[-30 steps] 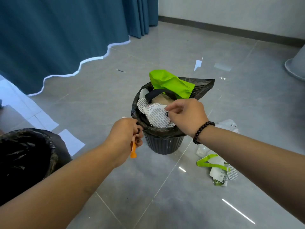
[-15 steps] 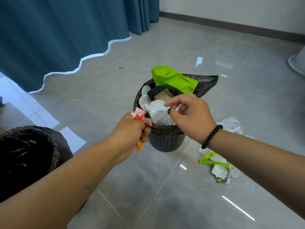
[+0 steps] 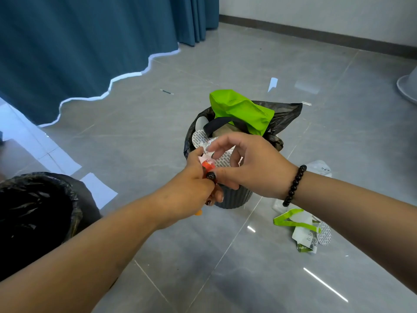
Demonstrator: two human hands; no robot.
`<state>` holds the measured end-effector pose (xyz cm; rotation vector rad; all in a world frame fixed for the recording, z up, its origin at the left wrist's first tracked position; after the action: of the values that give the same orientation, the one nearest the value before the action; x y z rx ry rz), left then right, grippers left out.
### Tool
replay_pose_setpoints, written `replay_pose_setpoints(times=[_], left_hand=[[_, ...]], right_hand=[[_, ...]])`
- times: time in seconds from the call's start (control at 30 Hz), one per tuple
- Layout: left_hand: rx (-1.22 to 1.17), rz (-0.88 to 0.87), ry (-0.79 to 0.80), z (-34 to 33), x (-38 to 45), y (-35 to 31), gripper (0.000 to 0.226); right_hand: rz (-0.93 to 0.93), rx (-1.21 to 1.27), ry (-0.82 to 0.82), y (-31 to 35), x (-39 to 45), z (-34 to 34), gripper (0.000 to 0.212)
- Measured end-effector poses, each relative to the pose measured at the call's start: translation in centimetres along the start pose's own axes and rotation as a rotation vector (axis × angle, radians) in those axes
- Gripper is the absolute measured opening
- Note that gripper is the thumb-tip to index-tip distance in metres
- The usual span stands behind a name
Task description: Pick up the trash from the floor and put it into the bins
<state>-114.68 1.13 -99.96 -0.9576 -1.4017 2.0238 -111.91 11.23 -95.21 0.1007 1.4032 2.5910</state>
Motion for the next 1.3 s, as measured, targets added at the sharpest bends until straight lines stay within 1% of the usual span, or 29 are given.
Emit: replay_pose_setpoints(times=[0.03, 0.07, 0.13, 0.2, 0.23, 0.3, 0.4, 0.43, 0.5, 0.57, 0.63, 0.73, 0.8, 0.87, 0.93, 1.03, 1.1, 1.17, 1.23, 1.3], left_hand=[[0.003, 0.0, 0.006, 0.1, 0.0, 0.0, 0.078], [0.006, 0.0, 0.011, 0.2, 0.0, 0.1, 0.079], [0.011, 0.005, 0.018, 0.3, -0.1, 0.1, 0.08], [-0.045, -0.002, 0.021, 0.2, -0.3, -0.2, 0.071], [-0.092, -0.012, 0.021, 0.1, -0.4, -0.5, 0.06], [-0.155, -0.014, -0.002, 0.5, -0.6, -0.9, 0.045], [-0.115, -0.035, -0.098, 2.3, -0.5, -1.2, 0.033], [-0.088, -0.035, -0.143, 3.0, -0.4, -1.2, 0.03], [-0.022, -0.023, -0.228, 4.3, 0.1, -1.1, 0.026], [0.013, 0.012, -0.292, 5.1, 0.4, -0.6, 0.024], [0.025, 0.048, -0.305, 5.2, 0.4, 0.0, 0.024], [0.052, 0.073, -0.295, 5.2, 0.4, 0.7, 0.024], [0.063, 0.086, -0.296, 5.3, 0.4, 1.0, 0.024], [0.065, 0.094, -0.292, 5.3, 0.5, 1.2, 0.023], [0.066, 0.099, -0.283, 5.1, 0.6, 1.4, 0.022], [0.071, 0.1, -0.249, 4.2, 0.7, 1.8, 0.022], [0.083, 0.097, -0.192, 3.0, 0.9, 2.1, 0.021], [0.123, 0.077, -0.116, 1.6, 1.2, 2.3, 0.022], [0.162, 0.045, -0.061, 0.5, 1.5, 2.5, 0.022], [0.192, 0.036, -0.006, -0.8, 1.9, 2.9, 0.022]], right_hand=[[0.002, -0.026, -0.02, 0.1, 0.1, 0.0, 0.029], [0.001, -0.034, -0.017, 0.3, 0.2, -0.1, 0.026], [-0.015, 0.007, 0.053, 0.5, 0.2, -0.7, 0.012], [-0.044, 0.057, 0.117, 0.5, 0.3, -1.0, 0.014], [-0.053, 0.088, 0.103, 0.4, 0.5, -0.6, 0.018], [-0.079, 0.169, -0.031, 0.0, 1.4, 1.4, 0.025], [-0.218, 0.384, -0.274, -2.2, 2.6, 4.7, 0.023], [-0.263, 0.422, -0.339, -3.0, 2.9, 5.4, 0.022], [-0.29, 0.367, -0.435, -3.9, 3.6, 6.3, 0.023], [-0.265, 0.226, -0.47, -3.9, 4.0, 6.0, 0.025], [-0.211, 0.051, -0.439, -3.4, 4.2, 4.8, 0.023], [-0.117, -0.19, -0.336, -2.5, 4.2, 3.0, 0.016], [-0.066, -0.307, -0.315, -2.5, 4.0, 2.6, 0.022], [-0.021, -0.329, -0.351, -2.6, 3.4, 2.9, 0.032], [0.029, -0.278, -0.445, -2.7, 2.3, 3.9, 0.038], [0.058, -0.177, -0.574, -4.2, -0.1, 5.9, 0.038], [0.009, -0.126, -0.626, -6.1, -1.9, 7.1, 0.037], [-0.12, -0.06, -0.648, -9.2, -3.8, 7.9, 0.036], [-0.252, -0.032, -0.623, -12.9, -5.4, 8.0, 0.034], [-0.402, -0.078, -0.564, -17.2, -6.9, 7.5, 0.032]])
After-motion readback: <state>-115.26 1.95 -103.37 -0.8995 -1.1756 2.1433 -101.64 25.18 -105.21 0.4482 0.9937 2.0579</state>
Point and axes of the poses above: each hand's wrist, its own x-axis towards the middle knuckle, its own z-axis out of the back of the hand, y = z × x, the point moved 8 cm from there along x, towards the middle knuckle, and after that the axes turned 9 degrees about -z, right-handed, at the moved point
